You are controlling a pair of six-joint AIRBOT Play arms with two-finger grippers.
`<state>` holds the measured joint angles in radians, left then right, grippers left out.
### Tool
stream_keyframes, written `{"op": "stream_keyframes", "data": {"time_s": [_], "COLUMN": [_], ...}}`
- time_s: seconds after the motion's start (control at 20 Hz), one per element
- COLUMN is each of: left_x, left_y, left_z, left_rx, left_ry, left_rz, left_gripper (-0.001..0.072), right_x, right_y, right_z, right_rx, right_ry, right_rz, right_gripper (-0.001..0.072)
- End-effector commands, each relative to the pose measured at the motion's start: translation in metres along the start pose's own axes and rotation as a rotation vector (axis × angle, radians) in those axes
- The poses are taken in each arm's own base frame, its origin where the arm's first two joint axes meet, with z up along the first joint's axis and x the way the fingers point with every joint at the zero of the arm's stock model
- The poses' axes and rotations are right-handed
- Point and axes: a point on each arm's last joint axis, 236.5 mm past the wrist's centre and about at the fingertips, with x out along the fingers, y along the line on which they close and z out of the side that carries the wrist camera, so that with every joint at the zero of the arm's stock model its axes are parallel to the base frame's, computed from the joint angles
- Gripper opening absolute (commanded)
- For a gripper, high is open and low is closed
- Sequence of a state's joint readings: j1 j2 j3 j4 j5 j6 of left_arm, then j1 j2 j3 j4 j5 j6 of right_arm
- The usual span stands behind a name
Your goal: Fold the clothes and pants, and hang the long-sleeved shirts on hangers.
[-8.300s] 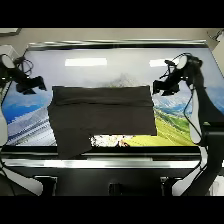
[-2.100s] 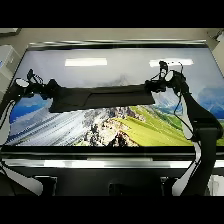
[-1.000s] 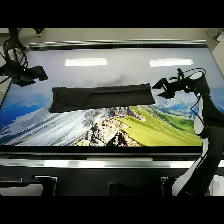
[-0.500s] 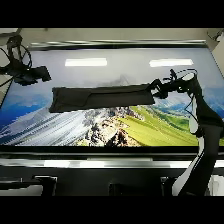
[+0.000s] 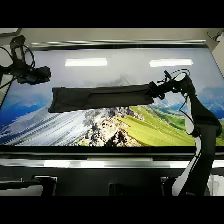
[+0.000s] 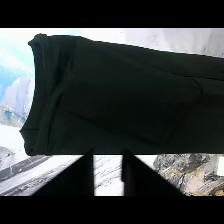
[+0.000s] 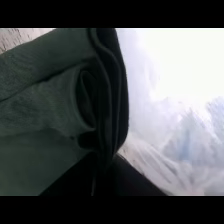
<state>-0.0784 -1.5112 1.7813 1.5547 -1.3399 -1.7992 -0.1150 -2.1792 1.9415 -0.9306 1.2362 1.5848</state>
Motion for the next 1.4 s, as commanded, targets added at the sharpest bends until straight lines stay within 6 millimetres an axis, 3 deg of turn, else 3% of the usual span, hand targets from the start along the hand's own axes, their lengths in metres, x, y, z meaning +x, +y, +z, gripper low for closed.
{"op": "stream_keyframes", "data": {"time_s": [0.0,0.15,0.25,0.4,0.55,0.7,0.85,0.95,1.25,1.35], "left_x": [0.016,0.05,0.082,0.129,0.16,0.172,0.175,0.18,0.195,0.203], "left_y": [-0.027,-0.089,-0.134,-0.204,-0.26,-0.294,-0.318,-0.328,-0.37,-0.376], "left_z": [0.001,0.001,-0.015,-0.067,-0.122,-0.15,-0.148,-0.15,-0.156,-0.17], "left_rx": [-0.065,-0.13,-0.175,-0.205,-0.264,-0.296,-0.352,-0.372,-0.438,-0.484], "left_ry": [-0.002,-0.012,0.016,0.13,0.237,0.27,0.238,0.238,0.252,0.285], "left_rz": [-0.052,-0.165,-0.204,-0.257,-0.293,-0.304,-0.353,-0.364,-0.406,-0.392], "left_gripper": [0.0025,0.0023,0.0022,0.0021,0.0021,0.0021,0.002,0.002,0.0019,0.0019], "right_x": [-0.019,-0.051,-0.071,-0.097,-0.124,-0.168,-0.219,-0.239,-0.238,-0.238], "right_y": [0.013,0.028,0.033,0.033,0.034,0.02,0.004,0.0,0.015,0.024], "right_z": [0.001,-0.001,-0.007,-0.018,-0.024,-0.019,-0.009,-0.007,-0.012,-0.013], "right_rx": [-0.018,-0.071,-0.105,-0.143,-0.146,-0.099,-0.046,-0.026,-0.041,-0.047], "right_ry": [-0.018,-0.041,-0.039,-0.026,-0.035,-0.091,-0.188,-0.226,-0.212,-0.212], "right_rz": [0.009,-0.016,-0.049,-0.114,-0.146,-0.141,-0.123,-0.102,-0.065,-0.034], "right_gripper": [0.0035,0.0035,0.0035,0.0034,0.0036,0.0035,0.0033,0.0033,0.0034,0.0034]}}
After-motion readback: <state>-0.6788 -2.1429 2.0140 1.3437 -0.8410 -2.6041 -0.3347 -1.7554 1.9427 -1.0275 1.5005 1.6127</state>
